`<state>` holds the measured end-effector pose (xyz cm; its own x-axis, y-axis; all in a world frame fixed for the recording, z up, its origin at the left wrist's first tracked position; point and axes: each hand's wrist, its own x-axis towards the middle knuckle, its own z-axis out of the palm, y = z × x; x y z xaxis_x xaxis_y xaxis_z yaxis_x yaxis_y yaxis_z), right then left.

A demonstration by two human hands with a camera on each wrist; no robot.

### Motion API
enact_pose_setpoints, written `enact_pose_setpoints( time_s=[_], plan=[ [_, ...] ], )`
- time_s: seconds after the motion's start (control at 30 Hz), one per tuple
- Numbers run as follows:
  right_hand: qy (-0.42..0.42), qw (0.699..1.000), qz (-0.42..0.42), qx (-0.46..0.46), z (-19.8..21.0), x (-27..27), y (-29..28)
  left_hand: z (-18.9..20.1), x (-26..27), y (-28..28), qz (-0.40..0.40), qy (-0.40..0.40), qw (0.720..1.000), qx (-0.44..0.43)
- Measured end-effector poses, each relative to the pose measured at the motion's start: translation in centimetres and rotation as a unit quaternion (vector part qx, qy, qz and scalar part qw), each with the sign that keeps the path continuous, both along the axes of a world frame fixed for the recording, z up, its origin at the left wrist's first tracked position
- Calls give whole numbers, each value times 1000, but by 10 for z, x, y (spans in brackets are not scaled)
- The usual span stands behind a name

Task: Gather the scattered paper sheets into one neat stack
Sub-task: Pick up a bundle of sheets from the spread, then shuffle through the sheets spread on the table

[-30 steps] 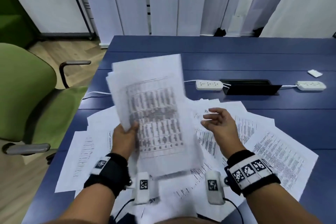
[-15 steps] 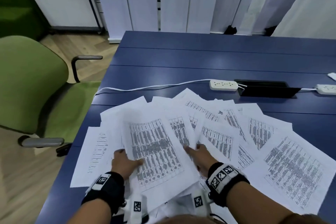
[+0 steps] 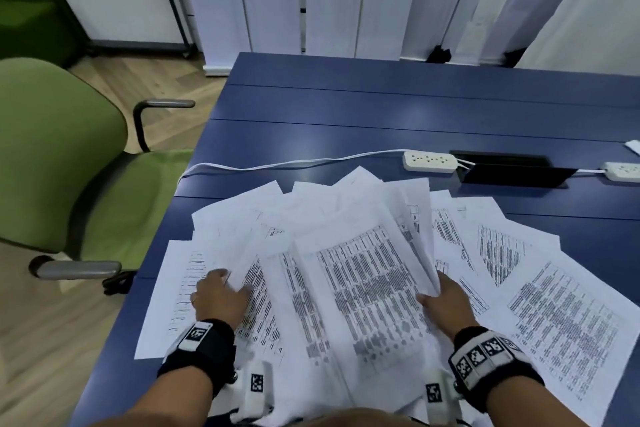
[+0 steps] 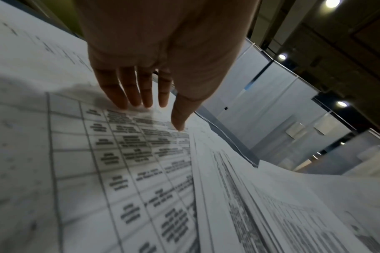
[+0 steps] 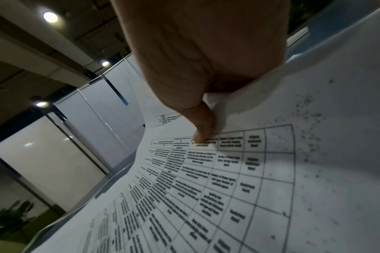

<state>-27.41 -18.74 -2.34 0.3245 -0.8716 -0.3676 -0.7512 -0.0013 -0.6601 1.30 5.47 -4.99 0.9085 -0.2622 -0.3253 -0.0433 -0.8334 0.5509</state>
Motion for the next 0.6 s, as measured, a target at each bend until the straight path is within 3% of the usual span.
enact_pose_setpoints(
  time_s=[0.17, 0.3, 0.37, 0.43, 0.53, 0.6],
  plan=[
    [37, 999, -26, -3, -9, -18, -12, -7, -27, -14, -58, 62, 993, -86],
    [-52, 992, 13, 113, -13, -24, -16, -6, -55, -42, -114, 122, 980, -105],
    [-46, 983, 65, 165, -11, -23, -17, -6, -62, -50, -133, 139, 975, -113],
    [-39, 983, 81, 161, -12, -23, -21, -6, -63, -54, -123, 124, 979, -106],
    [-51, 994, 9, 94, -8, -22, -25, 2, -66, -59, -98, 85, 991, -34],
    [-34, 996, 16, 81, -7, -18, -23, 3, -71, -64, -100, 95, 990, -41]
  ],
)
